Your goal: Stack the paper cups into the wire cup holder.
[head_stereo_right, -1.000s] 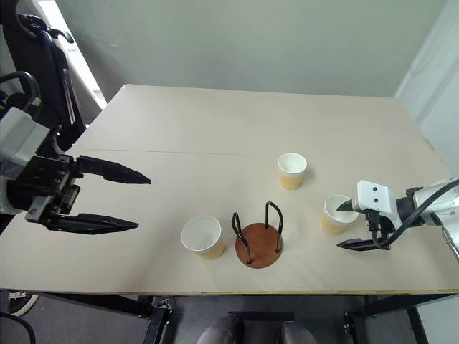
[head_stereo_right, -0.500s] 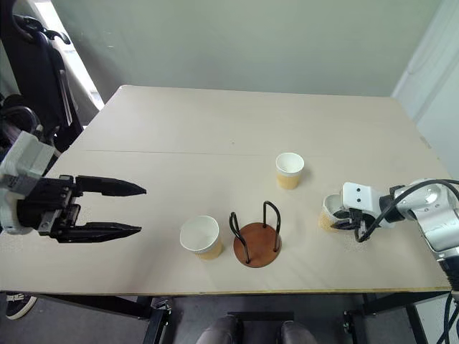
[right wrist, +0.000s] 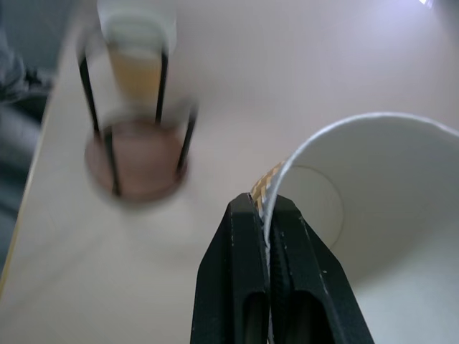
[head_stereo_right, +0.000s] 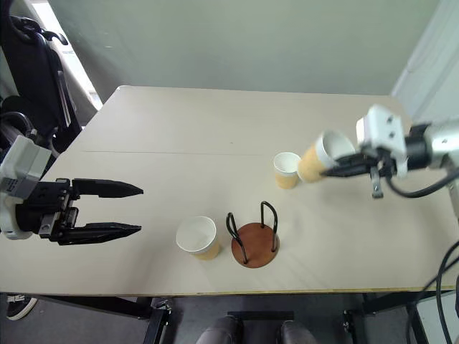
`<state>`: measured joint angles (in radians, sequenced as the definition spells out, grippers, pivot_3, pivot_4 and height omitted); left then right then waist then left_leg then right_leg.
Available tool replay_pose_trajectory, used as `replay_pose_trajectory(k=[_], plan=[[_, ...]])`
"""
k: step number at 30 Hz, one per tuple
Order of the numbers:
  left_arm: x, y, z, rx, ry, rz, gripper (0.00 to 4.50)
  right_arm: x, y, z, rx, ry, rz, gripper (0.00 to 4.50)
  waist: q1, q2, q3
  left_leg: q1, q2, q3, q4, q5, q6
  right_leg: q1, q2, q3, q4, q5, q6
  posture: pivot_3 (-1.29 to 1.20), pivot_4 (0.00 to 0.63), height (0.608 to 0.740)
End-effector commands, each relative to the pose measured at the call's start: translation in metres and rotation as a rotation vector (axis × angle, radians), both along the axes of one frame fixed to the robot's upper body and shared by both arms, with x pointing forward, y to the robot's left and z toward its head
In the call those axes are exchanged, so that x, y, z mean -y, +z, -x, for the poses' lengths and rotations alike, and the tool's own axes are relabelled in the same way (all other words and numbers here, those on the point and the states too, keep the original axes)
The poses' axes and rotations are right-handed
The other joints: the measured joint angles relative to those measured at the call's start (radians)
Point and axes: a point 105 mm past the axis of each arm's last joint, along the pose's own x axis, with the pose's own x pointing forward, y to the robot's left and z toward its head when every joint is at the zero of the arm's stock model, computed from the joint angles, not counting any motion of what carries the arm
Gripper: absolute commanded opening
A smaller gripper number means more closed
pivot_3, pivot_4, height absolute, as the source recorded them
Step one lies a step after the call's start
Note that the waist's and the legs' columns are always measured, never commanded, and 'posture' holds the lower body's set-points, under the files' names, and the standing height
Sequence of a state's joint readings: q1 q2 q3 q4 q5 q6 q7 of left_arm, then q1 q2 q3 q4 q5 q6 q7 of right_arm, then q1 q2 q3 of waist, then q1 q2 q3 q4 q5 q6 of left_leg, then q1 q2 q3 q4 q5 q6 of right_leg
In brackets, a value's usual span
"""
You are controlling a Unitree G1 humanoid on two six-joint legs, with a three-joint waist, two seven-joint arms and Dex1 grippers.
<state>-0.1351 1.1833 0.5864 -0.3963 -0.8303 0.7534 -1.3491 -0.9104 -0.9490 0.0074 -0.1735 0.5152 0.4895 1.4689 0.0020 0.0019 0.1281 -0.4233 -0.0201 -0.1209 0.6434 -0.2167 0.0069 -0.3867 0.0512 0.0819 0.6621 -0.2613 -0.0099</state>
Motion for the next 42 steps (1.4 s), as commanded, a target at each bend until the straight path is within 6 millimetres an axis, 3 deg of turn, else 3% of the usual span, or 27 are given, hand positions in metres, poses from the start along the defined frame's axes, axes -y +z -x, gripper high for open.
replay_pose_trajectory(k=[1,6,24,27,33,38,42], plan=[[0.004,0.005,0.001,0.040,-0.023,-0.017,3.65,-0.031,-0.009,0.021,-0.022,0.157,0.024,0.03,-0.001,0.000,0.000,0.000,0.002,0.000,-0.002,0.001,-0.001,0.000,0.001,0.000,0.000,0.000,-0.001,0.00,0.150,0.740],[0.005,0.004,0.002,0.040,-0.029,-0.019,3.65,-0.044,-0.029,0.024,-0.052,0.195,0.072,0.03,0.004,0.000,0.001,-0.002,0.004,0.000,-0.003,0.001,-0.002,-0.001,0.003,-0.002,-0.001,-0.001,-0.002,0.00,0.150,0.740],[0.006,0.003,0.007,0.033,-0.017,-0.030,3.65,-0.056,-0.059,0.027,-0.139,0.253,0.132,0.03,0.000,0.000,0.000,0.001,0.005,0.000,-0.004,0.002,-0.003,0.000,0.003,-0.002,0.000,0.000,-0.003,0.00,0.150,0.740],[0.006,0.003,0.008,0.032,-0.016,-0.031,3.65,-0.059,-0.062,0.028,-0.150,0.253,0.132,0.68,-0.001,0.000,0.000,0.001,0.005,0.000,-0.004,0.002,-0.003,0.000,0.004,-0.002,0.000,0.000,-0.003,0.00,0.150,0.740],[0.006,0.003,0.007,0.032,-0.011,-0.033,3.65,-0.063,-0.061,0.024,-0.143,0.238,0.124,2.71,-0.001,0.000,0.000,0.001,0.005,0.000,-0.004,0.002,-0.003,0.000,0.004,-0.002,0.000,0.000,-0.003,0.00,0.150,0.740],[0.006,0.003,0.006,0.033,-0.011,-0.032,3.65,-0.054,-0.045,-0.012,-0.070,0.102,0.083,4.47,-0.002,0.000,0.000,0.001,0.005,0.000,-0.004,0.002,-0.004,-0.001,0.004,-0.002,0.001,0.001,-0.005,0.00,0.150,0.740],[0.005,0.003,0.006,0.032,-0.008,-0.034,3.65,-0.053,-0.048,-0.006,-0.091,0.146,0.099,4.47,-0.001,0.000,0.000,0.001,0.006,0.000,-0.005,0.002,-0.004,-0.001,0.004,-0.002,0.001,0.001,-0.005,0.00,0.150,0.740]])
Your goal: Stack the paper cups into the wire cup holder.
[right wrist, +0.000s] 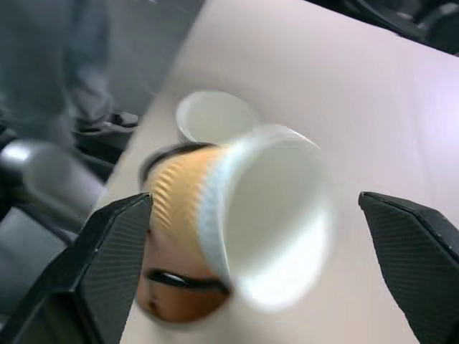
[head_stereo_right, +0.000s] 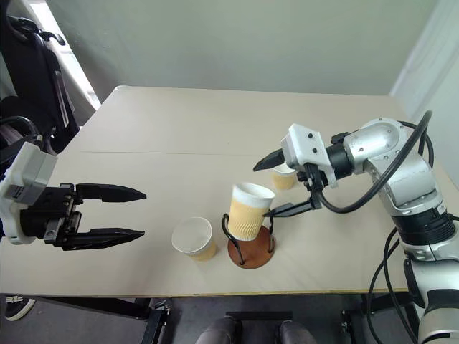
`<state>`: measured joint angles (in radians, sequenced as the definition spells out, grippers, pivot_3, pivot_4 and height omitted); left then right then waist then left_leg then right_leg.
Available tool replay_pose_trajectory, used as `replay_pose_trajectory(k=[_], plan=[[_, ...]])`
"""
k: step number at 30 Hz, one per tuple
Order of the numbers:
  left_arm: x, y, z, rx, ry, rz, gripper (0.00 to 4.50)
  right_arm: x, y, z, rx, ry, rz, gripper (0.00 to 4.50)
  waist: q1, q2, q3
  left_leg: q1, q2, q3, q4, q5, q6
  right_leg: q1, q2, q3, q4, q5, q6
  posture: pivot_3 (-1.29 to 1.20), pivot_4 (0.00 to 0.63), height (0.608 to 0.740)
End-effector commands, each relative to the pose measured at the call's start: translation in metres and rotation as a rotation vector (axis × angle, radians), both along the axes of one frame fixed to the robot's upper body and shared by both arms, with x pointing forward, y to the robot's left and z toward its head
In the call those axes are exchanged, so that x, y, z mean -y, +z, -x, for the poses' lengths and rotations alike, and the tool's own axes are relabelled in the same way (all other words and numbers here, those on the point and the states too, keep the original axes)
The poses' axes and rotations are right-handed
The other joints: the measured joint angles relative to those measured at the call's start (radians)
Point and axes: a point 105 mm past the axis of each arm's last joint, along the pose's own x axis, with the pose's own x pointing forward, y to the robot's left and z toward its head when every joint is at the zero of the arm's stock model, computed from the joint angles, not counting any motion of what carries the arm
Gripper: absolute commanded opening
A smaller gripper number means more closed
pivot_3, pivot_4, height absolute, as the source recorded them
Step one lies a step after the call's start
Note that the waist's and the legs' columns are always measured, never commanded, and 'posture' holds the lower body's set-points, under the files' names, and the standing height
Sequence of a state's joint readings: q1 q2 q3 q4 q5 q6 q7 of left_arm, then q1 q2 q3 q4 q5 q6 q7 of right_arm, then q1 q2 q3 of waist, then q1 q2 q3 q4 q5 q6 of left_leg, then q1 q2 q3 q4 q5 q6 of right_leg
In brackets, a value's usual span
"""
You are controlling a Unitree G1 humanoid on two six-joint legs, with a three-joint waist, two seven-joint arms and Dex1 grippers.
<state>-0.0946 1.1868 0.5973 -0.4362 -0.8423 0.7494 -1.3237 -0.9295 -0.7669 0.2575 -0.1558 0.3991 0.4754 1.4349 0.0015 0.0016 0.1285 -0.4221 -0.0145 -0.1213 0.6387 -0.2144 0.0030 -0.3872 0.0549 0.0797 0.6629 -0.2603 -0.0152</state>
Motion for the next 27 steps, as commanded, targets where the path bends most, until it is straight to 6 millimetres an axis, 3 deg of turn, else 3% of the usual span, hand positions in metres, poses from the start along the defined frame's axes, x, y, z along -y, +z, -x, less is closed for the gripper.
replay_pose_trajectory(k=[1,5,7,11,12,15,18,26,27], plan=[[0.001,0.007,0.003,0.035,-0.008,-0.016,3.65,-0.001,0.005,0.007,0.033,0.039,0.001,4.47,0.000,0.000,0.000,0.000,0.000,0.000,-0.001,0.000,0.000,0.000,0.000,0.000,0.000,0.000,0.000,0.00,0.150,0.740],[0.001,0.007,0.003,0.035,-0.006,-0.018,3.65,-0.003,0.012,0.016,0.026,0.088,-0.014,4.47,-0.001,0.000,0.000,0.000,0.000,0.000,-0.002,0.000,-0.001,-0.001,0.000,0.000,-0.001,0.000,0.000,0.00,0.150,0.740],[0.001,0.007,0.003,0.036,-0.008,-0.019,3.65,0.003,0.021,0.009,0.054,0.061,-0.018,4.47,-0.001,0.000,0.000,0.000,0.000,0.000,-0.003,0.000,-0.001,-0.001,0.000,0.000,-0.001,0.000,0.000,0.00,0.150,0.740],[0.002,0.008,0.002,0.037,-0.012,-0.018,3.65,0.029,0.023,-0.069,0.184,-0.234,0.037,4.47,-0.002,0.000,0.000,0.001,0.000,0.000,-0.002,0.001,-0.001,-0.001,0.000,0.000,0.000,0.001,-0.001,0.00,0.150,0.740],[0.002,0.007,0.002,0.035,-0.013,-0.017,3.65,0.030,0.021,-0.080,0.186,-0.263,0.045,4.47,-0.002,0.000,0.000,0.001,0.000,-0.001,-0.002,0.002,-0.001,-0.001,0.000,0.000,0.000,0.002,-0.003,0.00,0.150,0.740],[0.004,0.006,0.002,0.031,-0.019,-0.015,3.65,0.032,-0.001,-0.107,0.180,-0.314,0.119,4.47,-0.002,0.000,0.000,0.002,0.001,-0.001,-0.003,0.003,-0.003,-0.002,0.001,0.000,0.000,0.004,-0.006,0.00,0.150,0.740],[0.005,0.005,0.003,0.031,-0.017,-0.015,3.65,0.032,-0.020,-0.121,0.176,-0.332,0.183,4.47,-0.001,0.000,0.000,0.001,0.004,-0.001,-0.006,0.004,-0.005,-0.005,0.003,-0.001,0.001,0.006,-0.009,0.00,0.150,0.740],[0.004,0.004,0.009,0.028,0.012,-0.018,3.65,0.031,-0.054,-0.131,0.168,-0.329,0.314,4.47,0.001,0.001,0.000,-0.014,0.012,-0.001,-0.008,0.006,-0.013,-0.017,0.009,-0.004,-0.001,0.007,-0.012,0.00,0.150,0.740],[0.005,0.004,0.010,0.028,0.012,-0.018,3.65,0.030,-0.054,-0.131,0.168,-0.325,0.313,4.31,0.000,0.001,0.000,-0.014,0.012,-0.001,-0.008,0.006,-0.013,-0.018,0.009,-0.005,-0.001,0.007,-0.012,0.00,0.150,0.740]])
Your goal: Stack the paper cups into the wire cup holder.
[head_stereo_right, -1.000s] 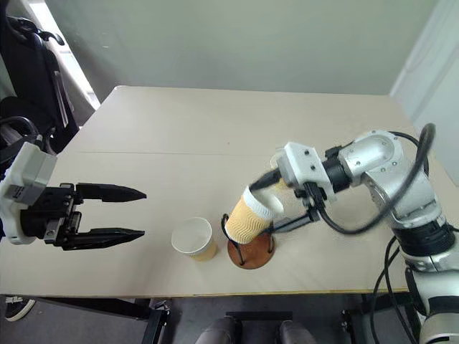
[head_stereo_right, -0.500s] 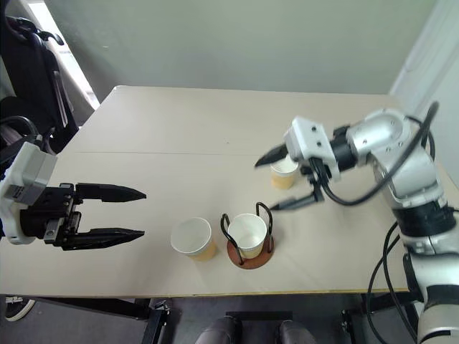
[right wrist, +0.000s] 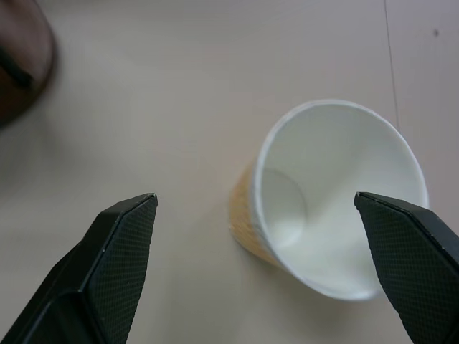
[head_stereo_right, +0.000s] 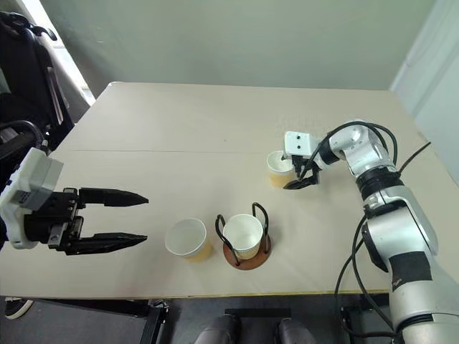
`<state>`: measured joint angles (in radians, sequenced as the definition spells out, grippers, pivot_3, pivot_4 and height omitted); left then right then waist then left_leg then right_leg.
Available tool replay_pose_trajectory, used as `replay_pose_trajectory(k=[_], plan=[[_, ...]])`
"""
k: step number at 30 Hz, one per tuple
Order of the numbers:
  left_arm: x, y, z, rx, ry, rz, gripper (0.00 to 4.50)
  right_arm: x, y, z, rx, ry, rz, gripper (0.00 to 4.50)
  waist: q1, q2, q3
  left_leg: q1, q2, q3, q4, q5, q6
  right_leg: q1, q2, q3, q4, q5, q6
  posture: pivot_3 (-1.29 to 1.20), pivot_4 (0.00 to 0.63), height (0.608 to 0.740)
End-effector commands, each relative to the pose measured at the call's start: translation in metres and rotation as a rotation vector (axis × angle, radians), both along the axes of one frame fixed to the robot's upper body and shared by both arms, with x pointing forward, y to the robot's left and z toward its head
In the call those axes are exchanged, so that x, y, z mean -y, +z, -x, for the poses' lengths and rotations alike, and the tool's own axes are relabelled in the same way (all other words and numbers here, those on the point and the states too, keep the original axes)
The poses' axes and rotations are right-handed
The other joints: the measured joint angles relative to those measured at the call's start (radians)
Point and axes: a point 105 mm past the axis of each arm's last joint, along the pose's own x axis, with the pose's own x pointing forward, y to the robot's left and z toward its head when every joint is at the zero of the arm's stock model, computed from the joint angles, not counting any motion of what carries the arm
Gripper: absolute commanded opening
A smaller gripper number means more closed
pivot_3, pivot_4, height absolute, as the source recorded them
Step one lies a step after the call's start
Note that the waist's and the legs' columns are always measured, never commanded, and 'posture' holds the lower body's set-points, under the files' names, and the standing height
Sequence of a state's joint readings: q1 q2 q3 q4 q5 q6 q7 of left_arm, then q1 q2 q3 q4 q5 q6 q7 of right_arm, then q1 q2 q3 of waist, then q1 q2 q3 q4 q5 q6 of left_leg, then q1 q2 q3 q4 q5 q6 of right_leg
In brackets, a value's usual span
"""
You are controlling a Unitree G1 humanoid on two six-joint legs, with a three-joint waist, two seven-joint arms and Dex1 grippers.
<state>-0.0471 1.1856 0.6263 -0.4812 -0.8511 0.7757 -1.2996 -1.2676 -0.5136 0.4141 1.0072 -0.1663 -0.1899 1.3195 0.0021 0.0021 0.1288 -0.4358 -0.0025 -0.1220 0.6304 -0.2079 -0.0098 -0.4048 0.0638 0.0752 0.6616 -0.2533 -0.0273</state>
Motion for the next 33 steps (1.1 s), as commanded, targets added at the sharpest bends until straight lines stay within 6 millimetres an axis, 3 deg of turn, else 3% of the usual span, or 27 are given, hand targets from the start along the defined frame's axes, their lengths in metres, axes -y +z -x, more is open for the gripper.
replay_pose_trajectory(k=[1,2,12,15,18,20,23,26,29,33], plan=[[0.003,0.009,0.006,0.048,-0.005,-0.003,3.65,-0.005,0.005,-0.002,0.038,0.023,0.024,4.10,-0.001,0.000,0.000,0.000,0.000,0.000,0.000,0.000,0.000,0.000,0.000,0.000,0.000,0.000,0.000,0.00,0.150,0.740],[0.003,0.010,0.006,0.049,-0.003,-0.004,3.65,-0.006,0.005,-0.002,0.034,0.034,0.018,3.89,-0.001,0.000,0.000,0.000,0.000,0.000,0.000,0.000,0.000,0.000,0.000,0.000,0.000,0.000,0.000,0.00,0.150,0.740],[0.002,0.010,0.006,0.048,0.003,-0.007,3.65,-0.011,0.007,0.003,0.014,0.074,-0.025,0.12,-0.002,0.000,0.000,0.002,0.001,-0.001,0.000,0.003,-0.002,0.000,0.000,-0.002,0.002,0.004,-0.006,0.00,0.150,0.740],[0.002,0.010,0.006,0.047,-0.002,-0.007,3.65,-0.011,0.023,0.005,0.030,0.087,-0.089,0.03,-0.002,0.000,0.000,0.002,0.001,-0.002,0.000,0.005,-0.004,0.000,0.001,-0.003,0.003,0.006,-0.007,0.00,0.150,0.740],[0.002,0.011,0.005,0.047,-0.006,-0.010,3.65,-0.014,0.061,0.018,0.048,0.166,-0.208,0.03,-0.001,0.000,0.000,0.001,0.002,-0.002,0.000,0.006,-0.005,-0.001,0.001,-0.004,0.003,0.007,-0.008,0.00,0.150,0.740],[0.002,0.011,0.005,0.046,-0.009,-0.012,3.65,-0.015,0.085,0.033,0.057,0.229,-0.272,0.03,-0.001,0.000,0.000,0.000,0.002,-0.002,0.000,0.006,-0.006,-0.002,0.001,-0.005,0.004,0.007,-0.008,0.00,0.150,0.740],[0.002,0.012,0.005,0.044,-0.015,-0.014,3.65,-0.017,0.122,0.076,0.054,0.363,-0.356,0.03,0.000,0.000,0.000,0.000,0.002,-0.003,-0.001,0.006,-0.006,-0.001,0.001,-0.007,0.003,0.006,-0.009,0.00,0.150,0.740],[0.002,0.011,0.004,0.041,-0.022,-0.015,3.65,-0.023,0.124,0.116,-0.005,0.471,-0.346,0.03,0.000,0.000,0.000,0.001,0.004,-0.004,-0.001,0.006,-0.008,0.003,0.002,-0.010,0.000,0.006,-0.010,0.00,0.150,0.740],[0.003,0.012,0.001,0.041,-0.033,-0.018,3.65,-0.032,0.105,0.148,-0.089,0.572,-0.283,0.03,-0.002,-0.001,0.000,0.003,0.005,-0.004,-0.001,0.006,-0.009,0.006,0.004,-0.010,-0.001,0.005,-0.010,0.00,0.150,0.740],[0.003,0.011,-0.005,0.040,-0.044,-0.021,3.65,-0.045,0.083,0.158,-0.121,0.609,-0.222,0.03,-0.010,0.000,0.000,0.010,0.005,-0.004,-0.001,0.008,-0.009,0.010,0.005,-0.009,0.002,0.005,-0.010,0.00,0.150,0.740]])
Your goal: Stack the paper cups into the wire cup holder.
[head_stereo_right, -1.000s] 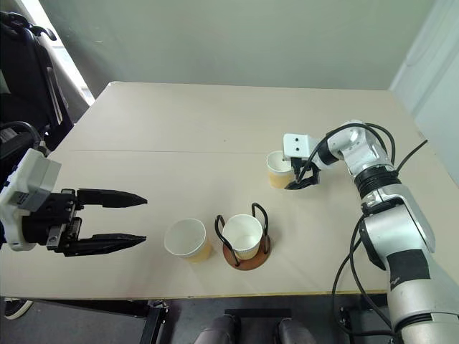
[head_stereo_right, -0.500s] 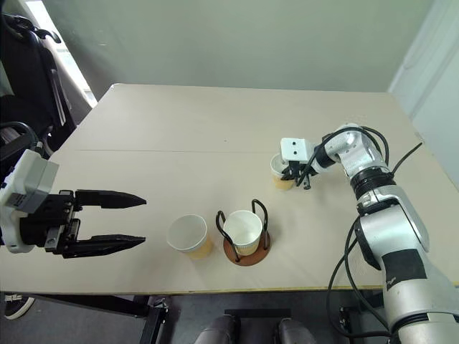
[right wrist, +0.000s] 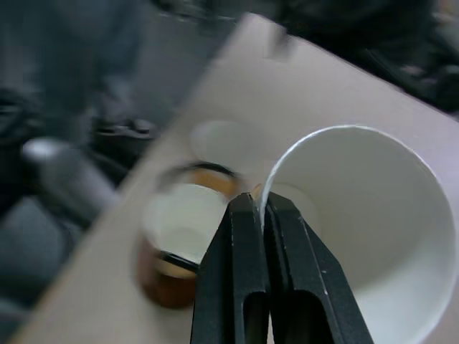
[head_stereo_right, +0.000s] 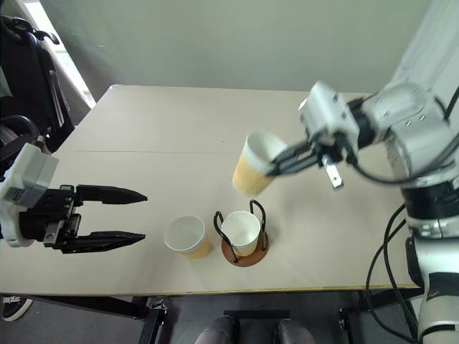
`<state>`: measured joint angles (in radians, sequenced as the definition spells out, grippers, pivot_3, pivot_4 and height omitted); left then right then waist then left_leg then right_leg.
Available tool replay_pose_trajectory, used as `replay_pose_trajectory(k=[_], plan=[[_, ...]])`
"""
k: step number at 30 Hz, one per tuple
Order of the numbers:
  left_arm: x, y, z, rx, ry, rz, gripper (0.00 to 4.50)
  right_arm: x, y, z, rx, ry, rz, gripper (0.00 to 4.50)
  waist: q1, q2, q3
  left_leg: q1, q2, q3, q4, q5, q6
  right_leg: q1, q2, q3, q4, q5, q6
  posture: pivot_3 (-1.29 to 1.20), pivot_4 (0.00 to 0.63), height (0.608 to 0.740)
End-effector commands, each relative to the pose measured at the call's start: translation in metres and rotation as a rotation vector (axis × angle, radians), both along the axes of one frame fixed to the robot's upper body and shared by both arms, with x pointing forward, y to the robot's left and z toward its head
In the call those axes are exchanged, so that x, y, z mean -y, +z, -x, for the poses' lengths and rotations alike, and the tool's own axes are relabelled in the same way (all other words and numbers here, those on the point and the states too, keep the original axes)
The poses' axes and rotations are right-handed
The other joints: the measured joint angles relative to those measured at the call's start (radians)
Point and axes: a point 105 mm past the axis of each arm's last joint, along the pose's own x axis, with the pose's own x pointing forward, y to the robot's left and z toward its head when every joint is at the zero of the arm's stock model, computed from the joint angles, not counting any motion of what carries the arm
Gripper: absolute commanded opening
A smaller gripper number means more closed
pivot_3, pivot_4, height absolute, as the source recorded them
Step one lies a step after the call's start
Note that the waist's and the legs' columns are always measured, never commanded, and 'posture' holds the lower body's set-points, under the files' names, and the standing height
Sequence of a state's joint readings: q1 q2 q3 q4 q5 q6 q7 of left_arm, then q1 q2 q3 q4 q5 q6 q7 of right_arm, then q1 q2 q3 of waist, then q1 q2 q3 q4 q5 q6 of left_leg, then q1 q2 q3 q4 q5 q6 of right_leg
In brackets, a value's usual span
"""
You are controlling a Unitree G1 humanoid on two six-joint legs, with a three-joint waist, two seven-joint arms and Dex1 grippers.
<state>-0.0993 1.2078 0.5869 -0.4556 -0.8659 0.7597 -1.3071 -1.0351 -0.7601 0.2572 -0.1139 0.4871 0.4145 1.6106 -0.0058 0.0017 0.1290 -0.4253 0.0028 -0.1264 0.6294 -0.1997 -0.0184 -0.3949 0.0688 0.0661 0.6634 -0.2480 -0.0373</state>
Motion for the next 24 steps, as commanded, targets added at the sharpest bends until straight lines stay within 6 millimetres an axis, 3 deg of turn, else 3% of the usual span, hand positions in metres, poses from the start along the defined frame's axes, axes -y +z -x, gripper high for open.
replay_pose_trajectory(k=[1,6,9,24], plan=[[0.000,0.005,-0.004,0.027,-0.012,-0.021,3.65,-0.008,-0.001,0.006,0.043,0.031,0.027,0.03,-0.003,0.000,0.000,0.002,0.000,0.000,0.000,0.001,0.001,0.001,0.000,0.000,0.001,0.000,0.000,0.00,0.150,0.740],[0.001,0.003,-0.006,0.026,-0.019,-0.023,3.65,-0.015,-0.011,0.001,0.068,0.041,0.064,0.03,-0.003,0.000,0.000,0.006,0.000,-0.001,0.000,0.002,0.001,0.004,0.000,0.000,0.001,-0.006,-0.011,0.00,0.150,0.740],[0.001,0.002,-0.005,0.026,-0.019,-0.026,3.65,-0.018,-0.014,0.000,0.076,0.048,0.075,0.03,-0.002,0.000,0.000,0.005,0.000,-0.001,0.000,0.001,0.001,0.003,0.000,0.000,0.001,-0.002,-0.004,0.00,0.150,0.740],[0.000,0.003,0.004,0.029,0.005,-0.031,3.65,-0.024,-0.031,0.008,0.059,0.094,0.114,0.03,-0.002,0.000,0.000,0.003,0.000,-0.001,0.000,-0.002,0.002,0.003,0.001,-0.001,0.000,-0.003,-0.002,0.00,0.150,0.740]])
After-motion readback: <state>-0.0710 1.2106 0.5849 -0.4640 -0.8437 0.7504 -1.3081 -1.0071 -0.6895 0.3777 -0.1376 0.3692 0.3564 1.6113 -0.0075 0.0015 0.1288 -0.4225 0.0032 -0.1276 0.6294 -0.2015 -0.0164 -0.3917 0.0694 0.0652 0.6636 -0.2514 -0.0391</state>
